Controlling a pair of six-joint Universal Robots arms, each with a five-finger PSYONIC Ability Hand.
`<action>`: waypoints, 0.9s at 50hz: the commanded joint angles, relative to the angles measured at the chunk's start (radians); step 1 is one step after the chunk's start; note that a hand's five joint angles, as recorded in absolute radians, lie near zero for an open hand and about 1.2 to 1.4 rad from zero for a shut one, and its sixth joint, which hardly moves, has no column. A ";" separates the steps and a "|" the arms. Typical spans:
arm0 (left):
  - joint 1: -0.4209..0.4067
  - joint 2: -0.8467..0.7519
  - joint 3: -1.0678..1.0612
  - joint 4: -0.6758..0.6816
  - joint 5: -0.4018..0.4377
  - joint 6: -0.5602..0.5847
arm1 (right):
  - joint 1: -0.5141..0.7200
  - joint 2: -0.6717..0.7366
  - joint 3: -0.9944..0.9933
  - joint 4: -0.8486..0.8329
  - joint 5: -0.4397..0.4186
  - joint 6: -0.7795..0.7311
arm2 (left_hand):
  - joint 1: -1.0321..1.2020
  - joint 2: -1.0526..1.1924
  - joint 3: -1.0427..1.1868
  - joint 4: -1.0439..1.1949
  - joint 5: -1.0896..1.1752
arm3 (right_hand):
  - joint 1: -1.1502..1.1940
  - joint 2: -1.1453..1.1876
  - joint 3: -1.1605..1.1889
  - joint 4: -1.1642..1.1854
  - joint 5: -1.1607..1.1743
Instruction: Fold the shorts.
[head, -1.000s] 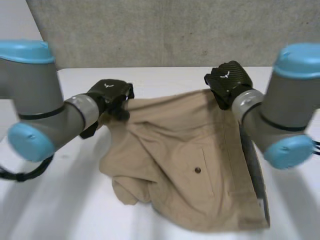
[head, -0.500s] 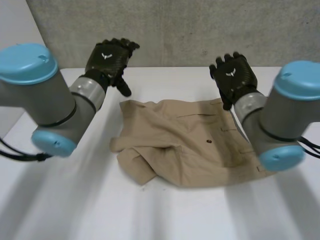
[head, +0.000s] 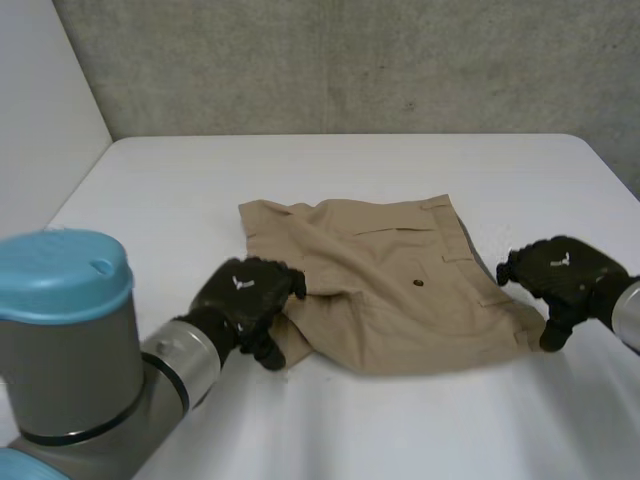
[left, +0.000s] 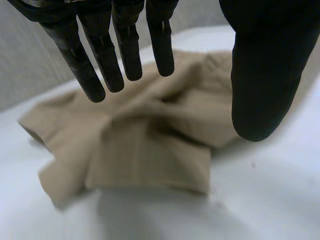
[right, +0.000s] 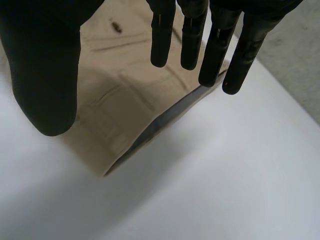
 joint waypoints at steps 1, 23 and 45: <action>0.003 -0.110 0.008 0.030 -0.060 -0.002 | 0.001 0.097 0.053 -0.130 -0.005 -0.012 | 0.074 0.076 0.076 0.073 0.072 | 0.188 0.132 0.122 0.120 0.134; 0.007 -0.085 0.030 0.093 -0.130 0.009 | 0.011 -0.010 0.042 -0.234 0.013 0.224 | 0.910 0.912 0.912 0.909 0.909 | 1.021 0.965 0.955 0.953 0.967; 0.121 0.410 0.088 -0.077 -0.010 0.004 | 0.082 -0.316 -0.215 0.087 0.058 0.346 | 0.620 0.622 0.622 0.619 0.618 | 1.021 0.965 0.955 0.953 0.967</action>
